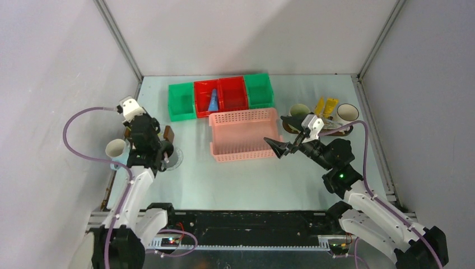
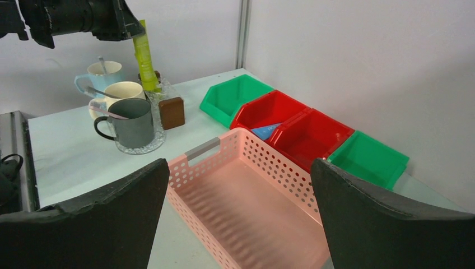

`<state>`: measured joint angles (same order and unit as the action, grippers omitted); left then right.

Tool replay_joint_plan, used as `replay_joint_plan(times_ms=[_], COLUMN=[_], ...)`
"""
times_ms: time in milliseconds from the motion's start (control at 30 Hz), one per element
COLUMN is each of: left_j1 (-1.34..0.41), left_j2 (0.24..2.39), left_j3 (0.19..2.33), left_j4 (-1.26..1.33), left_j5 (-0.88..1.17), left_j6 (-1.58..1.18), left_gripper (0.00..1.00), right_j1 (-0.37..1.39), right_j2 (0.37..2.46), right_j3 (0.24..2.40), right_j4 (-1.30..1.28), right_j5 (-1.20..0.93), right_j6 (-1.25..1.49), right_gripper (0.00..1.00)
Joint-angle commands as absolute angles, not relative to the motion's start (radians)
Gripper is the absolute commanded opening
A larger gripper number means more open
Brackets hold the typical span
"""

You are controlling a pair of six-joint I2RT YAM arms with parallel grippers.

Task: Prepare toiletry sets of a toothbrush and toothpaste on the tray
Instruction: Place the toothpaste in the toothpaste holder.

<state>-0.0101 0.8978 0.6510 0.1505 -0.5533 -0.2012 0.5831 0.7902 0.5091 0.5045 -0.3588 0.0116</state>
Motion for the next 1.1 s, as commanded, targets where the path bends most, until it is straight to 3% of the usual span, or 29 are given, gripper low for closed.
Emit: replay_joint_plan(times_ms=[0, 333, 1067], left_j1=[0.057, 0.131, 0.156], left_j2=[0.96, 1.107, 1.249], left_j3=[0.654, 0.618, 0.539], left_j4=[0.38, 0.571, 0.665], left_j5=[-0.603, -0.558, -0.601], left_j6=[-0.205, -0.197, -0.216], left_gripper=[0.0, 0.0, 0.0], right_j1=[0.584, 0.583, 0.581], right_j2=[0.768, 0.763, 0.764], right_j3=[0.506, 0.501, 0.5], right_j4=[0.542, 0.531, 0.515], right_j5=[-0.322, -0.316, -0.319], right_j6=[-0.038, -0.068, -0.099], right_gripper=[0.99, 0.99, 1.0])
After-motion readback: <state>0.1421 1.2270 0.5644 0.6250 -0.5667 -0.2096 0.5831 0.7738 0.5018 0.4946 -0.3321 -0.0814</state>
